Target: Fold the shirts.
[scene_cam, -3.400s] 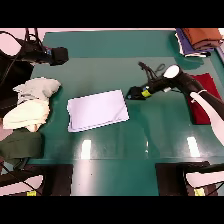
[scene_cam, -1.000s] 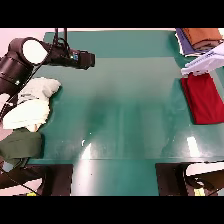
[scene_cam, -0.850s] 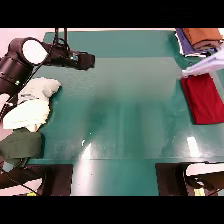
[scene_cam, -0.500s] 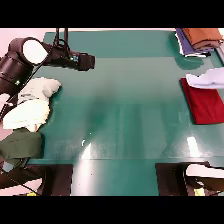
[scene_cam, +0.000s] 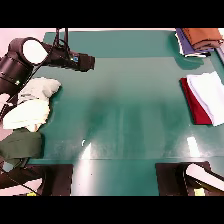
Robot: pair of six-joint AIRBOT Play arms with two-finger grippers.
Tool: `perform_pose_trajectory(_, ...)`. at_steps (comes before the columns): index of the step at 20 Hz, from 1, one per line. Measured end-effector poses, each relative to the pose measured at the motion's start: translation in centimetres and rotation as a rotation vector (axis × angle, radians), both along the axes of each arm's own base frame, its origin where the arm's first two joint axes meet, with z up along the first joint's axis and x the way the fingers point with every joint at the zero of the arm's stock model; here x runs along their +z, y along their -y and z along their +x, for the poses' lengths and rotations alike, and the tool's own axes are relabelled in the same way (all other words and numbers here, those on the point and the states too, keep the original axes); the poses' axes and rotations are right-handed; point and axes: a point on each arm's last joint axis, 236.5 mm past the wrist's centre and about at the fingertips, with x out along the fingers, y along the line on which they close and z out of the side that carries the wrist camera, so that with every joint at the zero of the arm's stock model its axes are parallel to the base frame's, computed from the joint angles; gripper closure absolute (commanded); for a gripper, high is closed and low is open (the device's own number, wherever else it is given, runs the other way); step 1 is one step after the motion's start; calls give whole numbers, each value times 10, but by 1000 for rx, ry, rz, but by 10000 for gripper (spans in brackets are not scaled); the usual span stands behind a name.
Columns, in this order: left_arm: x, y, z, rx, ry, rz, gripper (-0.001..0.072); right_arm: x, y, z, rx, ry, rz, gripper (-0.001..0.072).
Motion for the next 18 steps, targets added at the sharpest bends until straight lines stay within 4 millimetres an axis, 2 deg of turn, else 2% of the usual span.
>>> perform_pose_trajectory(2,0,0,0,-1,-2,1,683,16,-16,0,28,42,-7,116)
perform_pose_trajectory(4,-1,0,-1,-1,-3,2,682,31,-42,7,80,92,6,118)
perform_pose_trajectory(7,-1,0,-1,-1,-4,2,683,48,-95,22,209,153,42,120)
perform_pose_trajectory(9,-1,0,-1,-1,-4,2,683,52,-138,30,321,170,64,141)
perform_pose_trajectory(11,-1,0,-1,-1,-4,2,682,56,-178,35,427,181,75,359)
perform_pose_trajectory(12,-1,0,-1,-1,-4,2,683,58,-199,37,480,192,79,497)
perform_pose_trajectory(13,-1,0,-1,-1,-4,2,683,60,-217,38,526,203,81,663)
perform_pose_trajectory(14,-1,0,-1,-1,-4,1,683,62,-234,39,571,214,84,693)
perform_pose_trajectory(15,-1,0,-1,-1,-4,1,682,65,-250,40,609,226,84,692)
perform_pose_trajectory(18,-1,0,-1,-1,-4,1,683,70,-281,39,687,253,89,693)
